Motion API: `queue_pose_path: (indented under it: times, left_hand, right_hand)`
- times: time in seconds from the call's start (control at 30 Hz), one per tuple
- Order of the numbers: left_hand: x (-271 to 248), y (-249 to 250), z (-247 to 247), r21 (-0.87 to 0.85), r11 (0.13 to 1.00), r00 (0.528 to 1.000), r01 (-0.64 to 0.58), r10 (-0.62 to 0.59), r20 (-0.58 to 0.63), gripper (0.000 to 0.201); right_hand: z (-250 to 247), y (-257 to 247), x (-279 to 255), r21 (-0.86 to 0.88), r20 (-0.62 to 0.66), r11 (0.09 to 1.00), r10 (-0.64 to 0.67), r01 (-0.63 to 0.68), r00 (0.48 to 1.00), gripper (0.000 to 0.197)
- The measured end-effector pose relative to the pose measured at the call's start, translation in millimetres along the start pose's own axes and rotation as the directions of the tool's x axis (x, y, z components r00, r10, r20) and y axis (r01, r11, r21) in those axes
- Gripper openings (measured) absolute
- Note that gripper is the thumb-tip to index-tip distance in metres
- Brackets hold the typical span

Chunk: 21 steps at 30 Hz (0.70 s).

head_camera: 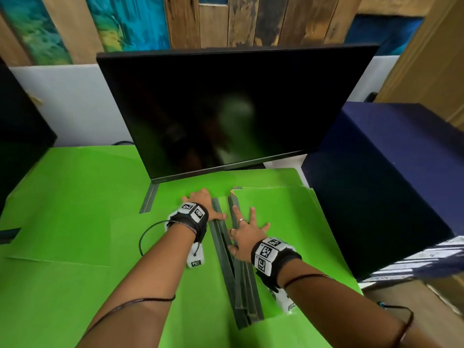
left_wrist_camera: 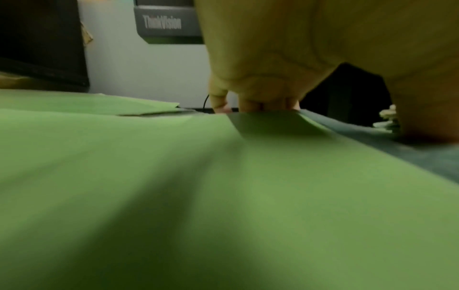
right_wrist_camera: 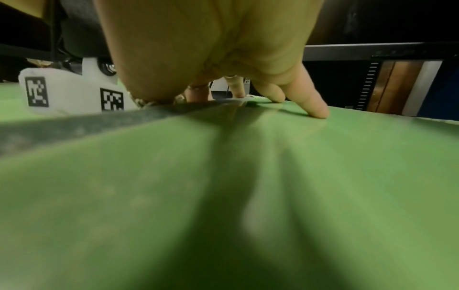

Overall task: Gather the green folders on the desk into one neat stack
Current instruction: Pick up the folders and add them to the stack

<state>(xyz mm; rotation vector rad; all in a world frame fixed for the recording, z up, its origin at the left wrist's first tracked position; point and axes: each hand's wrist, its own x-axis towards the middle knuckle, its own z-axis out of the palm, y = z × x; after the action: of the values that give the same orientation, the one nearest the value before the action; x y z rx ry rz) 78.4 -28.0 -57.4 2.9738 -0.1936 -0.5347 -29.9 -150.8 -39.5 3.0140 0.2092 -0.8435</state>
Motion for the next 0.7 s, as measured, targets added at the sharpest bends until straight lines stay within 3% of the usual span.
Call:
queue_pose_path:
  times: [0.1,0.2,0.37,0.47,0.7]
  left_hand:
    - [-8,-1,-11,-0.027,1.000,1.000,-0.009,0.009,0.009,0.060]
    - [-31,2,-20,-0.098,0.993,0.994,-0.063,0.054,-0.096,0.036]
    - [-81,-3,-40,-0.208,0.956,0.957,-0.204,0.151,-0.246,0.015]
    - [-108,-8,-66,-0.176,0.932,0.905,-0.317,0.242,-0.350,0.040]
    - [-144,-11,-119,-0.300,0.708,0.703,-0.640,0.381,-0.601,0.031]
  right_hand:
    - [1,4,0,0.019,-0.009,1.000,-0.013,0.013,1.000,0.047]
    - [1,9,1,0.058,-0.035,0.998,-0.031,0.033,0.999,0.050]
    - [-5,9,-3,0.107,-0.037,0.994,-0.032,0.035,0.999,0.052]
    - [-7,9,-4,0.136,-0.041,0.990,-0.023,0.029,0.999,0.049]
    - [2,8,2,0.175,-0.086,0.985,0.006,0.010,0.996,0.049]
